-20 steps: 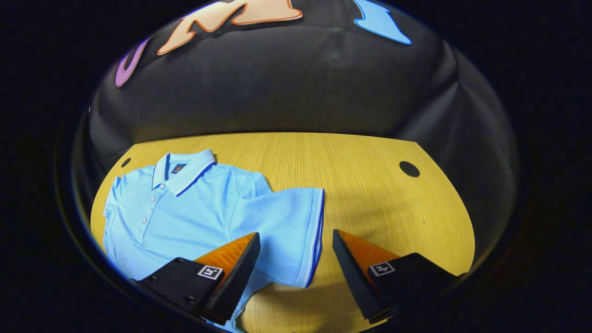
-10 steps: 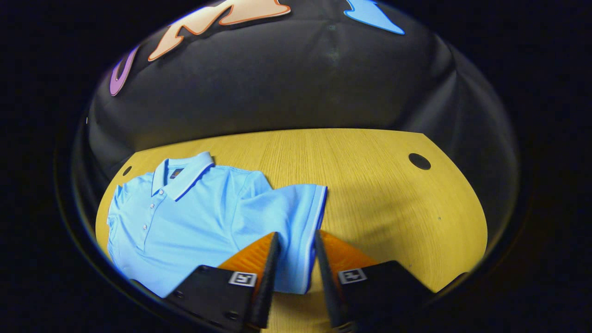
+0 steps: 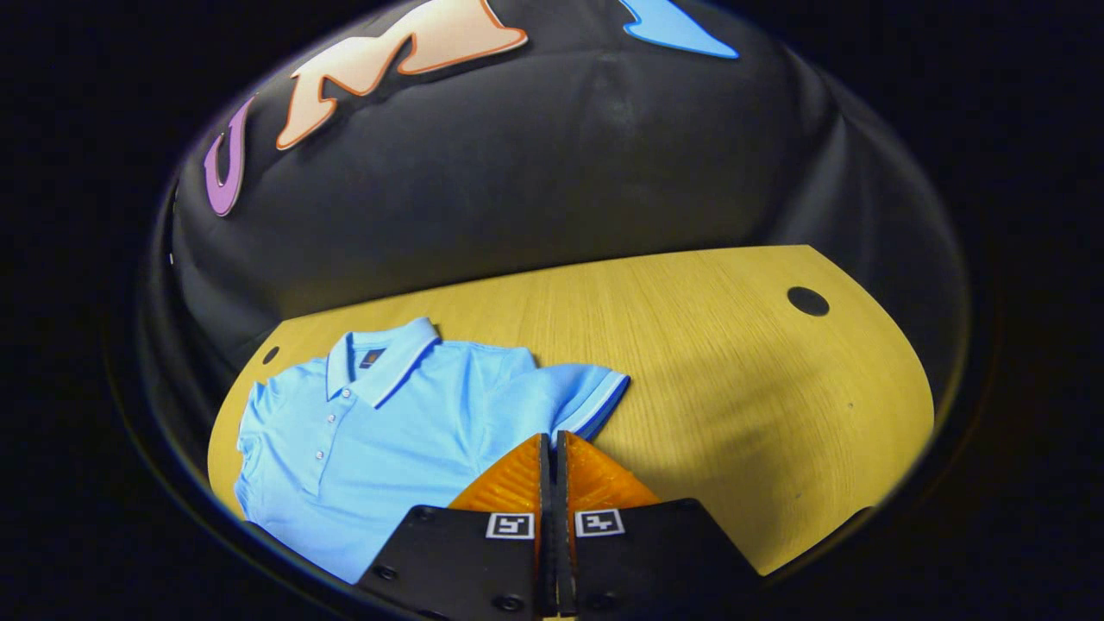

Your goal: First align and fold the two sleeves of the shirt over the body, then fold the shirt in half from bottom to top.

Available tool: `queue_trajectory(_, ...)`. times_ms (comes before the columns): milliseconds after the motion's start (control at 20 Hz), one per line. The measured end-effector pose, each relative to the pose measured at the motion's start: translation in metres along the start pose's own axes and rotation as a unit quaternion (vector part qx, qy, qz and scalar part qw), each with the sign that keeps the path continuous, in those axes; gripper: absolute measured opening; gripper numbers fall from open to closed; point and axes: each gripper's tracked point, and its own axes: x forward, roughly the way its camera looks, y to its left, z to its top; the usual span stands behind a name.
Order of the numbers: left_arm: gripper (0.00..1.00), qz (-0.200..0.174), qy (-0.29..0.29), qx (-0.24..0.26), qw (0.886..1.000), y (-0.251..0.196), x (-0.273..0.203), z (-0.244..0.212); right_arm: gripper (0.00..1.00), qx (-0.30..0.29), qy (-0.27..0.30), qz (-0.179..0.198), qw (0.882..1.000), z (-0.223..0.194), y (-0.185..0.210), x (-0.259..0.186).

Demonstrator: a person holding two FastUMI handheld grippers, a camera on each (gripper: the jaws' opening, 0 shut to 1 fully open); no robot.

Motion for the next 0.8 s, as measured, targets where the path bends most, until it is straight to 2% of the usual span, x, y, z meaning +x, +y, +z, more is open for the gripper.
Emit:
queue_trajectory(250, 0.94, -0.003, 0.005, -0.006, 1.000, 0.000, -0.001, -0.004, 0.03, 0.021, -0.015, 0.030, 0.999, 0.013, 0.025, -0.009)
queue_trajectory(450, 0.94, -0.005, 0.008, -0.006, 1.000, 0.000, 0.000, -0.007, 0.03, 0.024, -0.028, 0.068, 0.997, 0.028, 0.066, -0.013)
queue_trajectory(800, 0.94, 0.001, 0.022, -0.004, 1.000, 0.010, 0.001, -0.018, 0.03, 0.000, -0.012, 0.119, 0.993, 0.005, 0.140, -0.003)
